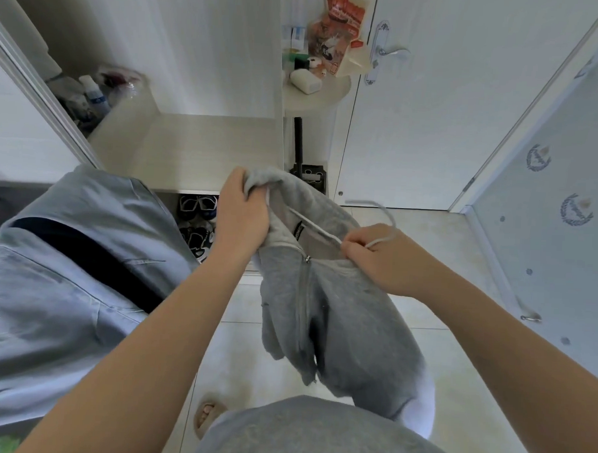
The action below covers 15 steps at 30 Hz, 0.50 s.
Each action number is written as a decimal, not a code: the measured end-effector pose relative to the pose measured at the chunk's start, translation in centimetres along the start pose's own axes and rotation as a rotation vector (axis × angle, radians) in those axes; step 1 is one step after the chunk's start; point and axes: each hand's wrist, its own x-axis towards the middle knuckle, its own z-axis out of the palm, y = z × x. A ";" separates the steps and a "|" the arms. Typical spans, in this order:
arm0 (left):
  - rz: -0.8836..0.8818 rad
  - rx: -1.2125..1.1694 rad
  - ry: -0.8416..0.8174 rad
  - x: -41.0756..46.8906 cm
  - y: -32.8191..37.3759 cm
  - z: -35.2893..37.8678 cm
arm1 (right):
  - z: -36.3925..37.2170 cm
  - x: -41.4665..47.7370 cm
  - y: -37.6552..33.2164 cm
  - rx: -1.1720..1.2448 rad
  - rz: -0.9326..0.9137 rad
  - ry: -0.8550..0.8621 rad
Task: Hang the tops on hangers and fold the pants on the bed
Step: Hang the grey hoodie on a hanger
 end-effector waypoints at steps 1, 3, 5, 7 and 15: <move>0.075 0.014 -0.019 0.0 0.4 0.3 | 0.3 0.2 0.1 -0.151 0.016 -0.042; 0.185 0.063 -0.086 0.1 0.8 0.6 | 0.5 0.6 -0.2 -0.399 0.038 -0.070; 0.257 0.183 -0.194 0.3 0.8 0.4 | -0.3 0.8 -0.9 -0.475 0.001 -0.037; 0.309 0.320 -0.298 0.6 0.7 0.0 | -1.2 0.8 -1.4 -0.391 -0.036 0.012; 0.300 0.346 -0.382 -0.4 0.4 -0.1 | -0.3 1.8 -1.9 -0.254 -0.080 -0.115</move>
